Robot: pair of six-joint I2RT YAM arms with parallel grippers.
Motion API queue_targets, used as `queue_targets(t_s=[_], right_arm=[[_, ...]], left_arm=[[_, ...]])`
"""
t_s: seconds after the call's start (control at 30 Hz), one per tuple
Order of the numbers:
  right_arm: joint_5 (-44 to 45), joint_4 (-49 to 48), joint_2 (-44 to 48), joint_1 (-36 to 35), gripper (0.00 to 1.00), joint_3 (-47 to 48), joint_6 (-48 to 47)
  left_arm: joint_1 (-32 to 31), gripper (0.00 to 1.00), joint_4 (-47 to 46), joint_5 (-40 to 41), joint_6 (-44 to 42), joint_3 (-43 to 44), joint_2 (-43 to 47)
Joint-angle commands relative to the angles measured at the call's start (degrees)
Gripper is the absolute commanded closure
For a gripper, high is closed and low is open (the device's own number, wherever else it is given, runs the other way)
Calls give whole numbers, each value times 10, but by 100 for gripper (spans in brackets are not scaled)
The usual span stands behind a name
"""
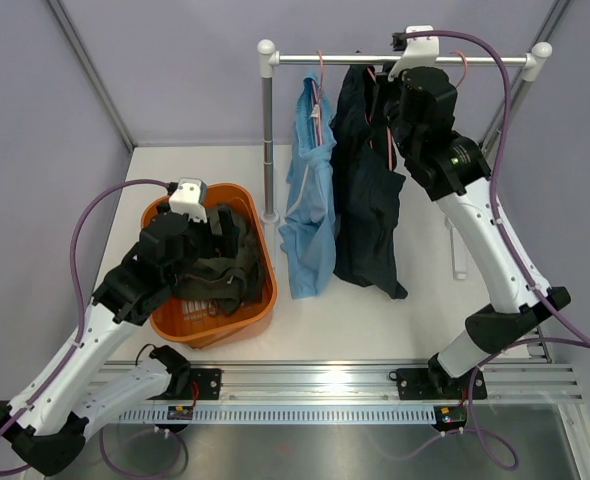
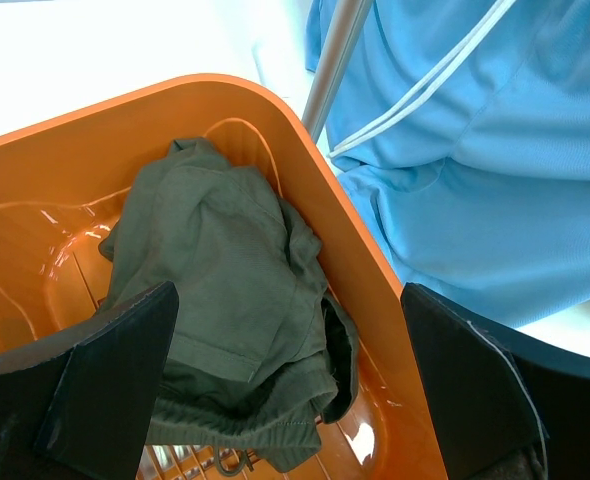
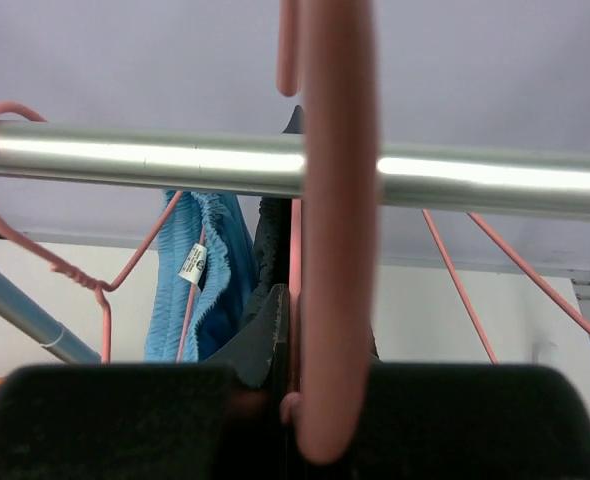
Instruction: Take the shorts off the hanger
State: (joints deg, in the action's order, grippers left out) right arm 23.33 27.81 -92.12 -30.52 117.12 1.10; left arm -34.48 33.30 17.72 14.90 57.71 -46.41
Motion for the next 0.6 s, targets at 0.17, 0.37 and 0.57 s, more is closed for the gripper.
queue_targets(t_s=[0.17,0.37,0.57], right_arm=[[35,81,92,-7,100,-29,17],[24,149,217,-7,100,-140,70],[-1,192,307,-7,100,-226,111]], left_arm=[[2,1,-34,-24,-4,19,-9],[1,1,-44,-115,1,60,-24],[-111,1,-46,-52,-7,172,-120]])
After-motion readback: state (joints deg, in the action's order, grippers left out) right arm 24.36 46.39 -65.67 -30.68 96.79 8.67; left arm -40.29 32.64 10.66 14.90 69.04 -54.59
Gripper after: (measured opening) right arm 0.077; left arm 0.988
